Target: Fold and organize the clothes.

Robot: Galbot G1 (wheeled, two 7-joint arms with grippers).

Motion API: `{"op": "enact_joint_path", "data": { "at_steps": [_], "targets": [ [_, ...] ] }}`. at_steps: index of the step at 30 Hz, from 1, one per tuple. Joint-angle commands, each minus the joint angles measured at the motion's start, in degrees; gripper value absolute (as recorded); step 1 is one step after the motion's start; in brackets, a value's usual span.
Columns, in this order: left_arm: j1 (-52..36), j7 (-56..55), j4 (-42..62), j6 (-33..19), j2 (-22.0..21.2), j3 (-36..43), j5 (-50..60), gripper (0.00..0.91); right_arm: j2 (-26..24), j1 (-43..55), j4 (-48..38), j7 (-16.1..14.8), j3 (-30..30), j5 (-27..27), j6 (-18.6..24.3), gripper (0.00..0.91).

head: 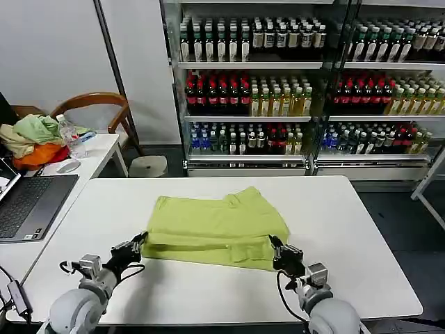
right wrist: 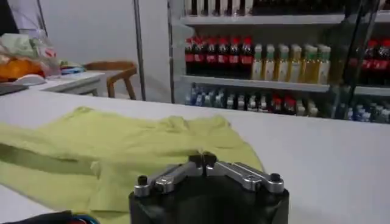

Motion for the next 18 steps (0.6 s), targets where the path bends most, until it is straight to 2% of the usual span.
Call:
{"op": "enact_joint_path", "data": {
  "at_steps": [1,4,5,6,7,14,18],
  "targets": [
    [-3.41,0.29,4.3,-0.48,-0.24,2.06,0.61,0.05,0.86,3.85,-4.83,-0.11,-1.58,0.1,-0.1,0.0],
    [-4.12,0.29,5.85,-0.81,-0.43,2.57,1.41,0.05,1.2,4.47,-5.75,-0.22,-2.18,0.21,-0.24,0.0],
    [-4.44,0.25,6.43,-0.87,-0.53,2.77,1.81,0.907,1.38,4.76,-6.0,-0.15,-2.46,0.09,-0.48,0.091],
    [-4.62,0.24,7.03,-1.01,-0.69,2.87,1.87,0.907,1.49,4.92,-6.08,-0.14,-2.64,-0.04,-1.01,0.615],
    [-4.67,0.22,7.37,-1.29,-0.74,2.99,2.07,0.907,1.67,5.2,-6.32,-0.23,-2.87,-0.1,-1.45,0.907],
    [-4.69,0.35,8.04,-3.02,-0.66,2.59,2.57,0.907,2.14,6.93,-7.94,2.2,-2.3,2.27,-2.27,0.907],
    [-3.34,0.45,6.32,-7.63,-0.26,1.01,2.01,0.907,0.78,4.01,-4.66,2.86,-0.06,3.02,-2.86,0.907]
  ]
}}
